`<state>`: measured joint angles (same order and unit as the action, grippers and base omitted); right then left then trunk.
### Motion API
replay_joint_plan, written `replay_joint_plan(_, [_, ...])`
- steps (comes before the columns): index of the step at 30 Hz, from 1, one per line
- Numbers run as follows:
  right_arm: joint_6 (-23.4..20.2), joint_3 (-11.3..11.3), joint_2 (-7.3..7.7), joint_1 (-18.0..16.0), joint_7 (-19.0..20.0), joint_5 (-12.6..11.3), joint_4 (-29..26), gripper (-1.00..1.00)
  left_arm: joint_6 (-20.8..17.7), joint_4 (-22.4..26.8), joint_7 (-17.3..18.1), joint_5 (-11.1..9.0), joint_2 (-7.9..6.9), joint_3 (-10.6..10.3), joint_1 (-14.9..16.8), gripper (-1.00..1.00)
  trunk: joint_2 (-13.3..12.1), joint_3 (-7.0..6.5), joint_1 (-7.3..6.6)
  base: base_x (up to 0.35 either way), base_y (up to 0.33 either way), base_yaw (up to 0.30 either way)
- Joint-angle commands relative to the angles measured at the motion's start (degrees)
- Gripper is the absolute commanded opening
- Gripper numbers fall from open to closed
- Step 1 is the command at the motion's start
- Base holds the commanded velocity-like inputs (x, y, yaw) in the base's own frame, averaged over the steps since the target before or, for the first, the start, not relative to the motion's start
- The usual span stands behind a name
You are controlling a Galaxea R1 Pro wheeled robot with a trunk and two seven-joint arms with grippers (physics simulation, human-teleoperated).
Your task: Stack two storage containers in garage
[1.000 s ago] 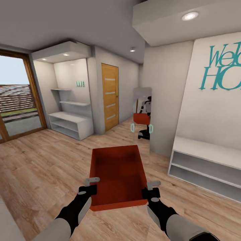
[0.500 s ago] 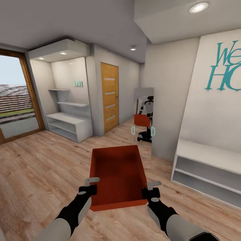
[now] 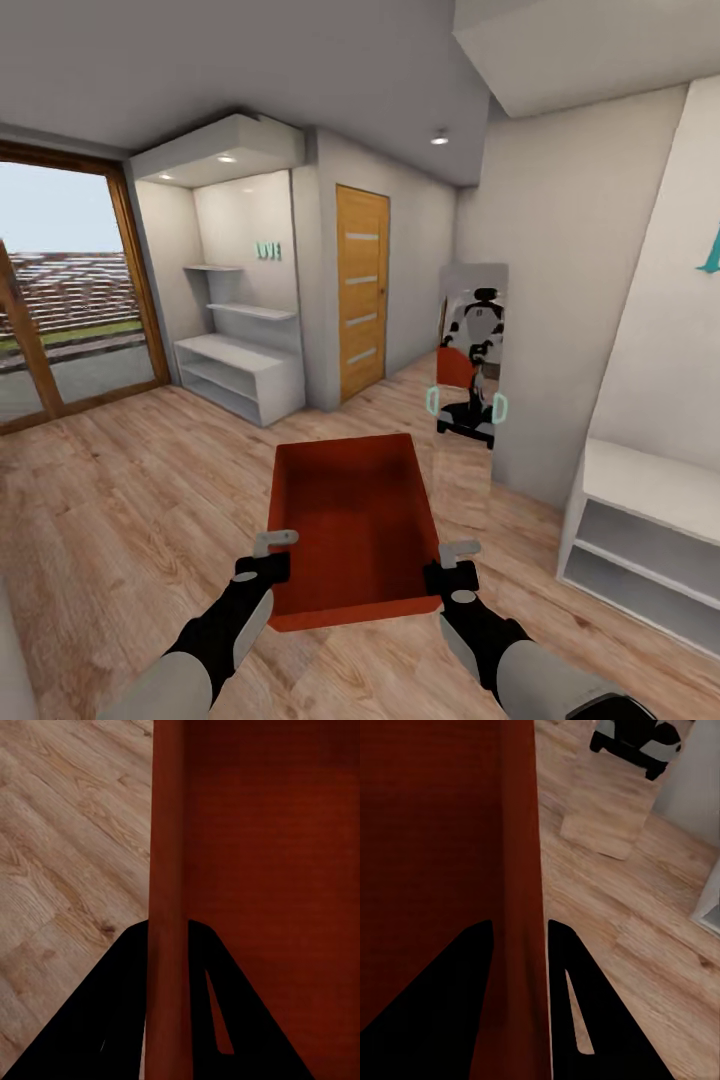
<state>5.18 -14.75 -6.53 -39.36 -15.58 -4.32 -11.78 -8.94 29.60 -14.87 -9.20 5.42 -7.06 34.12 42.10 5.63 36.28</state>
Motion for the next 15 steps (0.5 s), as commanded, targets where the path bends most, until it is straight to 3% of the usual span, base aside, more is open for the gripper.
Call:
replay_joint_plan(1, [0.4,1.1,-3.46,0.0,0.0,-0.8,0.2,-1.0,-0.5,0.5,-1.0,-3.2,0.46,0.7,0.1,-1.0,0.1,0.09,0.05,0.326,0.0,0.222])
replay_joint_plan(15, [0.3,1.1,-3.46,0.0,0.0,-0.8,0.2,-1.0,-0.5,0.5,-1.0,-3.2,0.45,0.7,0.1,-1.0,0.1,0.09,0.05,0.326,0.0,0.025])
